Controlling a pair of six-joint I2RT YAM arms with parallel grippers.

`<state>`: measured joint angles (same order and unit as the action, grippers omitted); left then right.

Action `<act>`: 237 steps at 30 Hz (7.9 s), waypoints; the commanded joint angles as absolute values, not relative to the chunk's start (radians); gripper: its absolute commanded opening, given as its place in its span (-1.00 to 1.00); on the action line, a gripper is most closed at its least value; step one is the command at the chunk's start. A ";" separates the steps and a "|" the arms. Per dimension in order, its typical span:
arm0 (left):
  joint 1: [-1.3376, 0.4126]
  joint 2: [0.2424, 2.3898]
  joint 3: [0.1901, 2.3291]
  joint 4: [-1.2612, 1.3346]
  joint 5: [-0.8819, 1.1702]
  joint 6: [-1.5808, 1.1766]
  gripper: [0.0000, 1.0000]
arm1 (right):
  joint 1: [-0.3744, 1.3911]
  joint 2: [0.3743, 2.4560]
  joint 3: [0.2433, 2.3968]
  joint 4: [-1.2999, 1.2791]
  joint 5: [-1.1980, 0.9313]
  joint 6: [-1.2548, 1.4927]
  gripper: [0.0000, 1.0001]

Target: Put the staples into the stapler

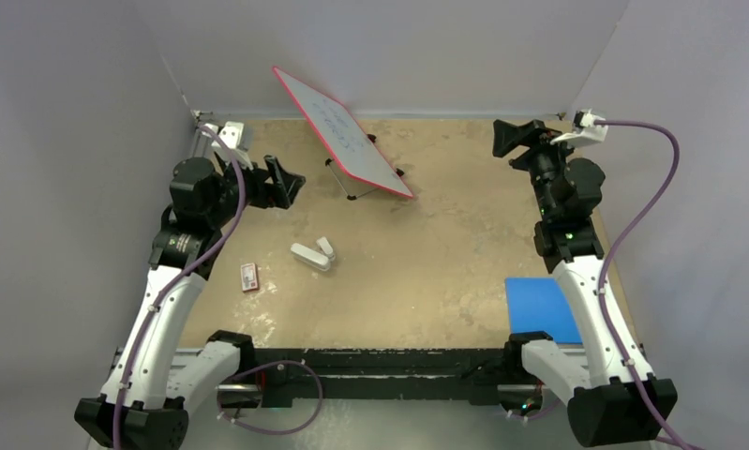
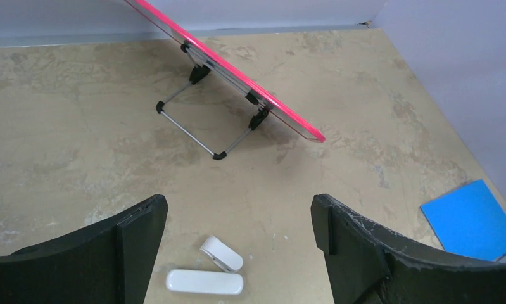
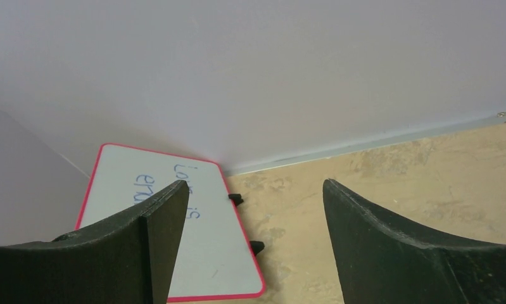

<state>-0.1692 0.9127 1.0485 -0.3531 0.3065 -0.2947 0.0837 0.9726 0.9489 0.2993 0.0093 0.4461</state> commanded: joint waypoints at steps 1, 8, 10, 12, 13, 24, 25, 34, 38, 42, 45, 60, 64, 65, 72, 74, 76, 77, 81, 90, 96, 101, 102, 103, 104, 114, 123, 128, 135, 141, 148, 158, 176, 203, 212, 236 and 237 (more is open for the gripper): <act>-0.158 0.922 1.048 -0.356 0.410 -0.326 0.71 | 0.078 0.970 0.947 0.386 0.015 0.522 0.56; -0.156 0.983 0.959 -0.505 0.294 -0.485 0.72 | 0.077 0.979 0.937 0.392 0.011 0.550 0.48; -0.156 1.016 0.972 -0.555 0.221 -0.529 0.72 | 0.077 0.982 0.941 0.386 0.009 0.553 0.48; -0.145 1.056 0.992 -0.590 0.147 -0.558 0.72 | 0.077 0.978 0.936 0.385 0.008 0.554 0.48; -0.128 1.075 0.997 -0.603 0.119 -0.566 0.72 | 0.077 0.972 0.929 0.387 0.007 0.555 0.48; 0.214 1.236 0.942 -0.607 0.037 -0.609 0.47 | 0.077 0.948 0.870 0.376 0.038 0.604 0.47; 0.220 1.242 0.927 -0.607 0.035 -0.621 0.50 | 0.077 0.948 0.870 0.375 0.042 0.607 0.47; 0.224 1.262 0.843 -0.626 0.069 -0.745 0.67 | 0.082 0.961 0.856 0.379 0.051 0.638 0.51; 0.222 1.246 0.785 -0.628 -0.017 -0.784 0.68 | 0.087 0.973 0.855 0.378 0.051 0.645 0.54; 0.215 1.259 0.741 -0.593 0.013 -0.842 0.74 | 0.087 0.986 0.853 0.387 0.052 0.655 0.56; 0.192 1.287 0.718 -0.590 -0.029 -0.847 0.73 | 0.087 0.987 0.856 0.396 0.060 0.660 0.56; 0.039 1.341 0.694 -0.611 -0.077 -0.869 0.28 | 0.087 0.977 0.876 0.354 0.081 0.662 0.50; 0.007 1.365 0.708 -0.654 -0.130 -0.856 0.34 | 0.087 0.975 0.865 0.357 0.081 0.664 0.49; 0.006 1.366 0.716 -0.670 -0.147 -0.860 0.40 | 0.087 0.975 0.865 0.359 0.080 0.664 0.50; 0.006 1.319 0.782 -0.701 -0.161 -0.855 0.59 | 0.087 0.971 0.867 0.354 0.062 0.662 0.49; 0.007 1.297 0.787 -0.711 -0.183 -0.867 0.59 | 0.087 0.968 0.864 0.348 0.057 0.662 0.49; 0.007 1.275 0.776 -0.709 -0.204 -0.876 0.58 | 0.088 0.966 0.862 0.345 0.057 0.662 0.49; 0.007 1.270 0.768 -0.714 -0.216 -0.886 0.56 | 0.087 0.965 0.863 0.346 0.056 0.661 0.49; 0.006 1.265 0.751 -0.733 -0.233 -0.920 0.44 | 0.087 0.968 0.861 0.351 0.055 0.663 0.49; 0.006 1.350 0.667 -0.650 -0.137 -0.918 0.40 | 0.088 0.990 0.874 0.350 0.054 0.662 0.48; 0.007 1.339 0.631 -0.576 -0.043 -0.845 0.04 | 0.089 1.022 0.888 0.372 0.028 0.669 0.46; -0.046 1.353 0.645 -0.574 -0.019 -0.820 -0.21 | 0.089 1.039 0.880 0.363 0.002 0.698 0.42; -0.055 1.360 0.643 -0.569 -0.013 -0.817 -0.24 | 0.089 1.043 0.879 0.360 -0.023 0.704 0.41; -0.071 1.365 0.643 -0.566 -0.011 -0.817 -0.25 | 0.089 1.047 0.876 0.355 -0.041 0.709 0.40; -0.091 1.369 0.644 -0.566 -0.012 -0.818 -0.26 | 0.089 1.050 0.872 0.353 -0.055 0.713 0.39; -0.512 1.312 0.653 -0.612 -0.011 -0.860 -0.28 | 0.089 1.036 0.758 0.289 -0.107 0.786 0.37; -0.970 1.489 0.748 -0.527 -0.159 -0.852 -0.29 | 0.089 0.990 0.584 0.240 -0.216 0.847 0.24; -1.098 1.623 0.865 -0.393 -0.133 -0.623 -0.26 | 0.089 0.994 0.571 0.223 -0.219 0.839 0.23; -1.097 1.772 1.042 -0.221 0.028 -0.362 -0.25 | 0.089 1.044 0.550 0.241 -0.227 0.807 0.23; -1.021 1.931 1.247 -0.223 0.120 -0.298 -0.14 | 0.090 1.102 0.538 0.219 -0.226 0.777 0.21; -0.993 1.968 1.311 -0.241 0.117 -0.285 0.12 | 0.091 1.131 0.502 0.208 -0.187 0.754 0.09; -0.988 1.790 1.166 -0.254 0.082 -0.615 0.29 | 0.130 1.188 0.432 0.231 -0.163 0.751 0.07; -0.876 1.731 0.847 0.121 0.205 -1.064 0.04 | 0.287 1.273 0.388 0.300 -0.166 0.820 -0.17; -0.729 1.786 0.716 0.368 0.409 -1.191 -0.57 | 0.391 1.212 0.288 0.424 -0.277 1.068 -0.75; -0.711 1.753 0.707 0.343 0.405 -1.159 -0.56 | 0.439 1.187 0.355 0.329 -0.162 1.057 -0.66; -0.788 1.833 0.734 0.414 0.501 -1.233 -0.11 | 0.438 1.302 0.449 0.215 -0.217 0.808 -0.10; -0.787 1.840 0.739 0.416 0.502 -1.235 -0.17 | 0.437 1.306 0.441 0.227 -0.231 0.807 -0.10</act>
<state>-0.7860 1.7966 0.7055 0.3904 0.4919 -1.2118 0.4358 1.2915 0.4446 0.1555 -0.1497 0.8528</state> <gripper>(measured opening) 0.462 0.455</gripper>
